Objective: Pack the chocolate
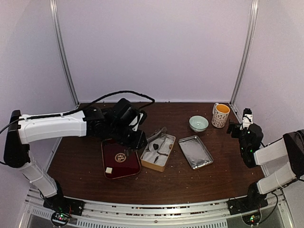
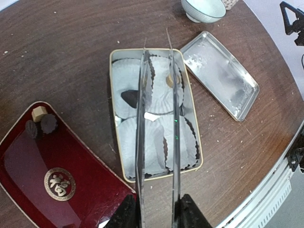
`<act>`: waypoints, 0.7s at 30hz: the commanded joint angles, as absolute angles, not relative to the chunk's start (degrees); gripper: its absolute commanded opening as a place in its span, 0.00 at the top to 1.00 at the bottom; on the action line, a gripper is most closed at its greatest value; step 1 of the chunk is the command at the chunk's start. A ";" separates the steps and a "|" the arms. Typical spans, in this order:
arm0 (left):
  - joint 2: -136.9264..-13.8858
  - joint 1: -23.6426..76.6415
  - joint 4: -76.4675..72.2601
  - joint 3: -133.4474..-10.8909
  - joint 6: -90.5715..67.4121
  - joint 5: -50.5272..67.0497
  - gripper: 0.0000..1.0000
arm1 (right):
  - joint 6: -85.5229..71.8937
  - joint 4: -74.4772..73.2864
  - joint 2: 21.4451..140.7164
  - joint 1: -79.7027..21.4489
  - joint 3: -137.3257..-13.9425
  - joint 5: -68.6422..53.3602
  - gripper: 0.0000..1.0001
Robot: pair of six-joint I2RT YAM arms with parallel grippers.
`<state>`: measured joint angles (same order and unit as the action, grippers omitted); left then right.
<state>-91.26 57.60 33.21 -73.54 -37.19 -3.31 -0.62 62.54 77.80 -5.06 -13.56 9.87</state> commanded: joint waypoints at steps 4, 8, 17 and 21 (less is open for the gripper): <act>-83.52 57.70 39.76 -71.95 -38.89 -12.12 0.71 | -1.23 62.58 77.89 -4.66 -14.27 10.35 0.00; -80.99 56.72 43.64 -69.90 -40.50 -14.83 0.71 | -1.24 62.58 77.92 -4.66 -14.27 10.30 0.00; -75.13 54.11 47.56 -64.29 -42.63 -17.29 0.70 | -1.20 62.60 77.92 -4.66 -14.27 10.31 0.00; -76.11 54.11 48.93 -63.56 -43.73 -18.03 0.71 | -1.23 62.58 77.94 -4.66 -14.29 10.37 0.00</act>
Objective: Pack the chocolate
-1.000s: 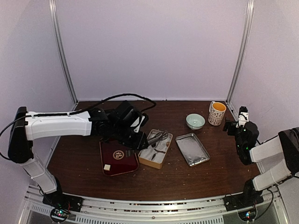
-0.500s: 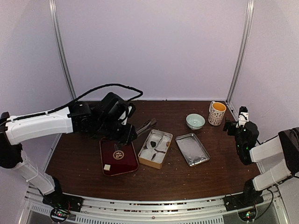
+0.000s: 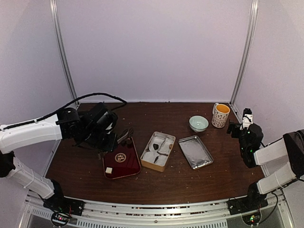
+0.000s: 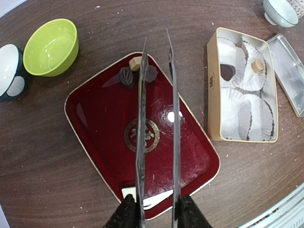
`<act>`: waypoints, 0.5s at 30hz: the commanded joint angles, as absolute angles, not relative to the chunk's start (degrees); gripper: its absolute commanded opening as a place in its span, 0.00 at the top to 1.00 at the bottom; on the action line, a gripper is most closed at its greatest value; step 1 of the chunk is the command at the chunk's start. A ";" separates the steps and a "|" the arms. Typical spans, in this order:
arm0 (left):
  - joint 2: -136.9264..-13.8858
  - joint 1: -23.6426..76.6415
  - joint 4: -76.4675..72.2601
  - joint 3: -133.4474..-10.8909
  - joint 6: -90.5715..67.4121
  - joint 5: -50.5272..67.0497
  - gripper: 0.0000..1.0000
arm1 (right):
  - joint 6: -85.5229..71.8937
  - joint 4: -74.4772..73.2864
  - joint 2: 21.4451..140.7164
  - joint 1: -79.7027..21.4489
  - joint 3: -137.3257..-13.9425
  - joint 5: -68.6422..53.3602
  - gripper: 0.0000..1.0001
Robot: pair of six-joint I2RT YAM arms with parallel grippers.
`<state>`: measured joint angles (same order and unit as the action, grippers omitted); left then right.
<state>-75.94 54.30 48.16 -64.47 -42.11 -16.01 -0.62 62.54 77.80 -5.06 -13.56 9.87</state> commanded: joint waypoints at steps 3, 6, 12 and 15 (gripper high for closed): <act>-76.75 54.07 48.96 -63.03 -44.03 -18.57 0.71 | -1.23 62.62 77.91 -4.64 -14.33 10.36 0.00; -77.98 54.11 48.96 -63.03 -43.86 -19.10 0.71 | -1.23 62.58 77.89 -4.68 -14.32 10.37 0.00; -81.10 54.14 48.89 -63.66 -43.38 -18.86 0.71 | -1.19 62.53 77.87 -4.66 -14.28 10.37 0.00; -82.18 54.05 48.46 -63.64 -43.08 -18.41 0.71 | -1.23 62.58 77.88 -4.66 -14.30 10.33 0.00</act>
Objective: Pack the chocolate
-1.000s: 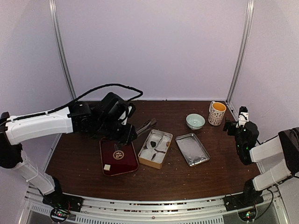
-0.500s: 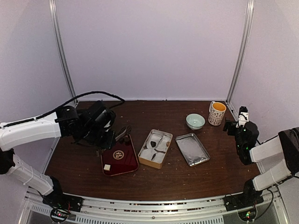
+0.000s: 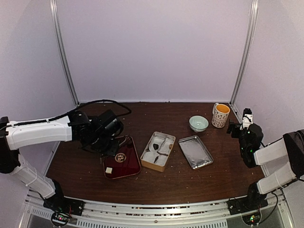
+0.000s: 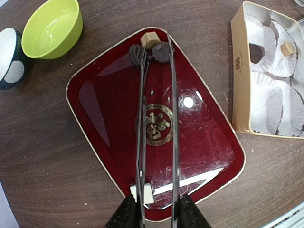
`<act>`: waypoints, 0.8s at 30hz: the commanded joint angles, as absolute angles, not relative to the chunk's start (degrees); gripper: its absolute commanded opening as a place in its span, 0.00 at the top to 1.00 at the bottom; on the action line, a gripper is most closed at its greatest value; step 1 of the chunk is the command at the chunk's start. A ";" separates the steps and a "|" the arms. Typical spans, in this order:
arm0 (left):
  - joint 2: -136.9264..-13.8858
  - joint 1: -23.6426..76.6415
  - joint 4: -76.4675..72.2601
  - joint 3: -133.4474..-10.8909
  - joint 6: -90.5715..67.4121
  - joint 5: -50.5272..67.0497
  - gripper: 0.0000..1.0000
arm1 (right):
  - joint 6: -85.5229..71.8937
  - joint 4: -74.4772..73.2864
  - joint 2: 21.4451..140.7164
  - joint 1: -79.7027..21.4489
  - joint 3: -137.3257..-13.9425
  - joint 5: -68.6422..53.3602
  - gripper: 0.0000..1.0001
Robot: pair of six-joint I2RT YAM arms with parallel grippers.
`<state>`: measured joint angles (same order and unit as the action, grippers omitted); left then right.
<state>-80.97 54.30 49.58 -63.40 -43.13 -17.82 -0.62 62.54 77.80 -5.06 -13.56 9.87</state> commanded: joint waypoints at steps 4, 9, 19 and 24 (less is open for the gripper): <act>-83.34 54.11 48.10 -63.94 -42.85 -17.78 0.71 | -1.23 62.58 77.89 -4.66 -14.32 10.37 0.00; -83.91 54.08 47.22 -63.99 -42.44 -16.93 0.70 | -1.18 62.58 77.87 -4.66 -14.32 10.37 0.00; -85.98 53.96 46.85 -65.25 -42.20 -16.61 0.69 | -1.27 62.58 77.87 -4.66 -14.32 10.37 0.00; -86.81 53.88 46.86 -65.64 -42.03 -16.67 0.68 | -1.23 62.58 77.87 -4.66 -14.32 10.37 0.00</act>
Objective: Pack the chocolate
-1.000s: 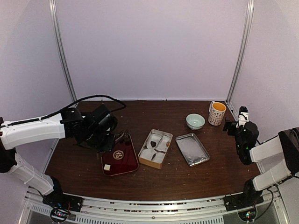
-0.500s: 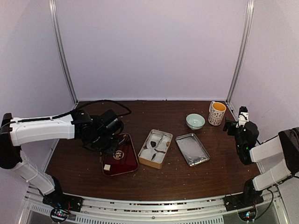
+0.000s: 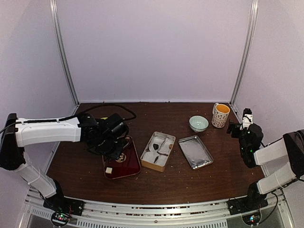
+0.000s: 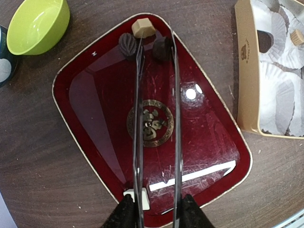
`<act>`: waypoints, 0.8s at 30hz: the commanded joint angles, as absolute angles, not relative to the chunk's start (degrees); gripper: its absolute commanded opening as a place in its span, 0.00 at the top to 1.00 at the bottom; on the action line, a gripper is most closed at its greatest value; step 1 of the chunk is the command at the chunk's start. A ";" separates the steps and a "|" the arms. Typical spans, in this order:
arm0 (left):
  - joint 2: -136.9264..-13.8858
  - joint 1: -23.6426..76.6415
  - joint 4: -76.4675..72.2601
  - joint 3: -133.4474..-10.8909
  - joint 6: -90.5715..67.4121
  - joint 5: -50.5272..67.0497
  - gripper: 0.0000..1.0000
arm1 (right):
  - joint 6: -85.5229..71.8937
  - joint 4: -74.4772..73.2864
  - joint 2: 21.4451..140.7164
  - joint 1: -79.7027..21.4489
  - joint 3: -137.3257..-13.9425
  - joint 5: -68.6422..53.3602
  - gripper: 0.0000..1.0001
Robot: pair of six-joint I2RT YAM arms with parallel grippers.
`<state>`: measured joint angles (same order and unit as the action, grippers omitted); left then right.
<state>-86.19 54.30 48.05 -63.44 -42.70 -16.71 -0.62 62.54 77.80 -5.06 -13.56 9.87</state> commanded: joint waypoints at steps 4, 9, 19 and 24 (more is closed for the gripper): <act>-87.63 53.70 46.88 -66.12 -41.77 -16.33 0.68 | -1.21 62.58 77.89 -4.66 -14.25 10.32 0.00; -87.90 53.70 46.81 -66.34 -41.81 -16.11 0.69 | -1.23 62.58 77.89 -4.66 -14.26 10.37 0.00; -85.59 53.70 47.55 -66.86 -41.49 -15.72 0.76 | -1.23 62.58 77.90 -4.66 -14.29 10.35 0.00; -82.25 53.70 48.17 -67.24 -41.19 -14.73 0.77 | -1.27 62.58 77.87 -4.66 -14.30 10.37 0.00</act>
